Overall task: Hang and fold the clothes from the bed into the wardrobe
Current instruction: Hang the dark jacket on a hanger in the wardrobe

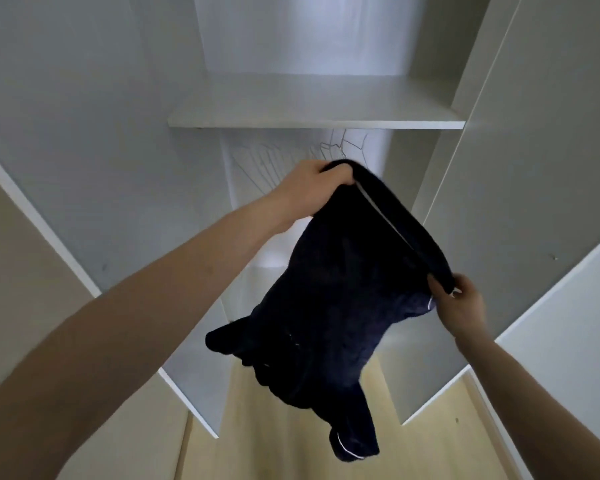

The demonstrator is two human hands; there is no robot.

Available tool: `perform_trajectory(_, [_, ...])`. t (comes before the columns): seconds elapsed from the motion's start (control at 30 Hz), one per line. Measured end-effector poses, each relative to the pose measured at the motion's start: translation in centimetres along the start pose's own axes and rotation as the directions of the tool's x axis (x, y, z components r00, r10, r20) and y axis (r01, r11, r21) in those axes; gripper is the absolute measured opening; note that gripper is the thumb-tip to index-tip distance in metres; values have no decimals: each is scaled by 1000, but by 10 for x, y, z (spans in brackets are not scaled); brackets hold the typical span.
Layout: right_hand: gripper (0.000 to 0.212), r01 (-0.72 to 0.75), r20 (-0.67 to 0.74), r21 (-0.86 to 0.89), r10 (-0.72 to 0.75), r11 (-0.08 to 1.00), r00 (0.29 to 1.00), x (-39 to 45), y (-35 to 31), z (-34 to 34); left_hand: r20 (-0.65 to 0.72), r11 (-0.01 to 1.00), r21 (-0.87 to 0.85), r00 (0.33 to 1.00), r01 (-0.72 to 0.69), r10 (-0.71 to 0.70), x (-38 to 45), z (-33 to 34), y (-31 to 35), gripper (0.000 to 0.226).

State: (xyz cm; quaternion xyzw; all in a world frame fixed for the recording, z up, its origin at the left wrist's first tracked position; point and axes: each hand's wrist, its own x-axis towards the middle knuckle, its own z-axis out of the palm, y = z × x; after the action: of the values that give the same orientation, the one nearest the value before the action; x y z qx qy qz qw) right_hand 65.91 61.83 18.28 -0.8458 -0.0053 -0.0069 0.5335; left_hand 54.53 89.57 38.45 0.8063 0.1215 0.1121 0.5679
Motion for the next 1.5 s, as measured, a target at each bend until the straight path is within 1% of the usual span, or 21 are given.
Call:
perform_trajectory(0.1, [48,-141,-6,100,143,985,990,-46,21,45,-39,997,-60,998,-46,44,15,12,22,16])
perform_trajectory(0.17, [52,-299,119,153,283,942,952,-96,35,83,-83,994,-62,993,-85,80,22,14,30,18])
perform_trajectory(0.2, [60,-431,220,137,396,892,891,-122,40,101,-107,993,-73,990,-97,89,25,14,33,19])
perform_trajectory(0.27, [80,-659,453,74,564,748,691,-163,48,134,-151,988,-112,985,-105,87,29,12,39,18])
perform_trajectory(0.37, [94,-799,704,-83,602,596,377,-193,50,168,-226,980,-152,970,-125,88,32,5,46,18])
perform_trajectory(0.4, [95,-821,732,-113,605,559,311,-194,52,176,-256,978,-162,963,-130,85,33,2,48,19])
perform_trajectory(0.47, [100,-879,774,-48,574,474,267,-192,55,190,-303,971,-200,950,-135,69,33,-5,52,20])
perform_trajectory(0.53, [114,-919,796,105,522,380,307,-183,55,199,-323,958,-256,945,-131,43,34,-15,55,19])
perform_trajectory(0.63, [80,-844,753,438,386,309,532,-159,50,205,-364,940,-318,931,-128,4,36,-36,51,18])
perform_trajectory(0.7, [46,-778,641,579,453,244,619,-134,46,193,-405,924,-359,914,-130,-28,39,-55,42,18])
perform_trajectory(0.77, [14,-702,502,639,522,313,689,-107,41,170,-488,934,-333,871,-130,-52,40,-75,24,16])
perform_trajectory(0.8, [9,-654,435,663,523,366,733,-93,36,157,-530,952,-279,847,-123,-46,40,-86,10,16])
perform_trajectory(0.9, [15,-515,330,769,455,378,827,-59,5,111,-547,998,-69,837,0,-38,35,-114,-49,21])
perform_trajectory(1.03, [21,-278,256,647,142,709,956,-36,-48,64,-334,903,319,926,286,-175,28,-131,-143,28])
perform_trajectory(1.13, [32,-80,346,451,-92,889,934,-29,-82,52,-85,702,612,913,363,-399,26,-124,-184,23])
perform_trajectory(1.2, [32,39,420,344,-191,938,887,-28,-100,55,62,577,773,874,263,-481,24,-115,-194,35])
perform_trajectory(1.23, [32,106,443,291,-232,951,866,-29,-109,58,118,562,808,884,180,-453,24,-109,-195,44])
perform_trajectory(1.3, [33,238,496,188,-302,953,814,-30,-125,63,238,689,725,933,15,-270,25,-95,-188,53])
perform_trajectory(1.37, [28,321,571,124,-332,939,751,-33,-140,68,325,832,533,945,-152,-36,26,-79,-172,55])
perform_trajectory(1.43, [25,375,619,96,-351,922,703,-38,-150,74,402,869,420,912,-260,78,29,-62,-151,62])
perform_trajectory(1.5, [23,439,637,85,-387,895,667,-39,-156,81,470,867,391,877,-310,102,36,-45,-135,62])
